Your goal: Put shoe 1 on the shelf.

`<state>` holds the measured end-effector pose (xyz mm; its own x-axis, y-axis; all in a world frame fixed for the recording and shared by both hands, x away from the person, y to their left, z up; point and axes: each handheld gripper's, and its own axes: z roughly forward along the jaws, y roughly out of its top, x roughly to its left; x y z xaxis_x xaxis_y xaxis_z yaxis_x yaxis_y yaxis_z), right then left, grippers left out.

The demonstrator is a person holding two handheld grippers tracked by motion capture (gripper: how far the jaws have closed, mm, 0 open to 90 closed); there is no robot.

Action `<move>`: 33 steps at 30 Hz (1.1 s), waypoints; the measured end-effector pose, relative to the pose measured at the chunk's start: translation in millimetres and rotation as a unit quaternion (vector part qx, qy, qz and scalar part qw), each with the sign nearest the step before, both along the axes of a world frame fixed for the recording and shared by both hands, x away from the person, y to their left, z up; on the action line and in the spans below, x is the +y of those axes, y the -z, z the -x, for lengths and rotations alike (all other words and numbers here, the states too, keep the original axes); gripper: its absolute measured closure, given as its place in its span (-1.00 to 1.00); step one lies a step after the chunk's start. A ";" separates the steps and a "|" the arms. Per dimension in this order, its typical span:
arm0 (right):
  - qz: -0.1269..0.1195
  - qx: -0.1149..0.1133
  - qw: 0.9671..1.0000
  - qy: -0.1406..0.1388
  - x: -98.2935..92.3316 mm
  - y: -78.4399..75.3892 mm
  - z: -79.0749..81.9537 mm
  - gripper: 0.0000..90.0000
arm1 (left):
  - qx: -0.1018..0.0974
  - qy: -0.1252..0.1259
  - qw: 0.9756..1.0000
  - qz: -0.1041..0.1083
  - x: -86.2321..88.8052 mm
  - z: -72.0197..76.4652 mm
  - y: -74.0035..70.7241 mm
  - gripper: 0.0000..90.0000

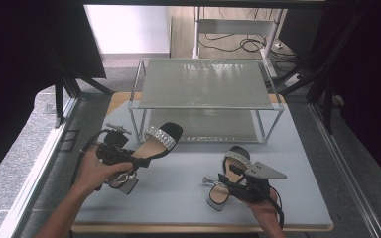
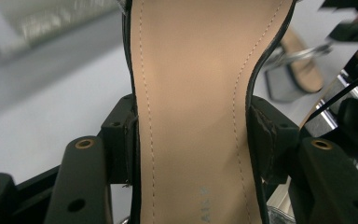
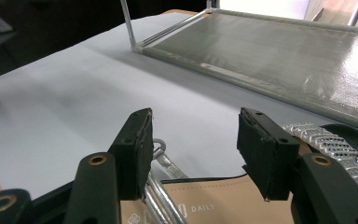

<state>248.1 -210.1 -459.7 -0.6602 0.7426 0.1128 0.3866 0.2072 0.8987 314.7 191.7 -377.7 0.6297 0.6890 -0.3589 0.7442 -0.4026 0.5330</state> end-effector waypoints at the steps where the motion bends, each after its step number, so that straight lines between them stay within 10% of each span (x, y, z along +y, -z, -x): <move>1: 0.000 0.001 1.000 0.000 -0.3 0.0 0.1 0.01 | -0.004 0.004 1.000 0.002 -2.9 -1.7 -6.2 -0.05; 18: -0.002 0.001 1.000 -0.001 -5.5 -2.3 2.3 0.00 | -0.048 0.023 0.998 0.029 -40.8 -36.4 -75.0 -0.05; 33: 0.004 0.004 1.000 0.008 -8.4 0.0 10.0 0.00 | -0.034 -0.005 0.997 0.068 -48.7 -97.1 -116.4 -0.05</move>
<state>238.1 -218.4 -459.7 -0.6476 0.7537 0.1119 0.3977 0.2091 0.8933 411.8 142.9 -261.3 0.6485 0.6434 -0.4069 0.7085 -0.3146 0.6317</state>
